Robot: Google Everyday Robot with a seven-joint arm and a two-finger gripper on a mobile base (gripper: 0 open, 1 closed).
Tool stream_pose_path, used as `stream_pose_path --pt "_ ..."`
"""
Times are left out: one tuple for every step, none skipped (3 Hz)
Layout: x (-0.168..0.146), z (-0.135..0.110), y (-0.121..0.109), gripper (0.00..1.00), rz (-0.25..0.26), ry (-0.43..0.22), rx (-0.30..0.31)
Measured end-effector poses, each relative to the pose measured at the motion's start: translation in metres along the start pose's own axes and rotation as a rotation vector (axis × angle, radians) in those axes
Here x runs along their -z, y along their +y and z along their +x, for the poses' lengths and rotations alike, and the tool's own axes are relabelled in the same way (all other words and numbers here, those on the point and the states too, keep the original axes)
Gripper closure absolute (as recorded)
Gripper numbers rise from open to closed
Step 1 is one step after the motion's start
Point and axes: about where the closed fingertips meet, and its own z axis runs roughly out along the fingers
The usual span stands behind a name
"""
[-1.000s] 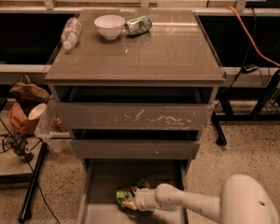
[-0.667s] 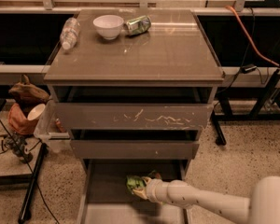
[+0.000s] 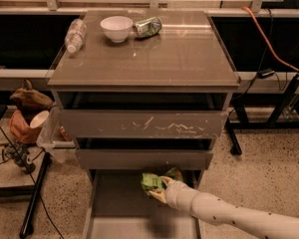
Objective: Pick green rice chip bag from bottom drawer and place on counter
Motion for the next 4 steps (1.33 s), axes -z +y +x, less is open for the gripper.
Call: stream_pose_path --pt "-0.001 0.0 0.002 1.0 -0.005 0.001 0.002" --pt "0.002 -0.005 0.001 1.0 -0.008 0.004 0.003" --pt "0.037 -0.051 0.013 1.0 -0.026 0.012 -0.043" --pt "0.072 -0.089 0.051 1.0 -0.089 0.068 -0.09"
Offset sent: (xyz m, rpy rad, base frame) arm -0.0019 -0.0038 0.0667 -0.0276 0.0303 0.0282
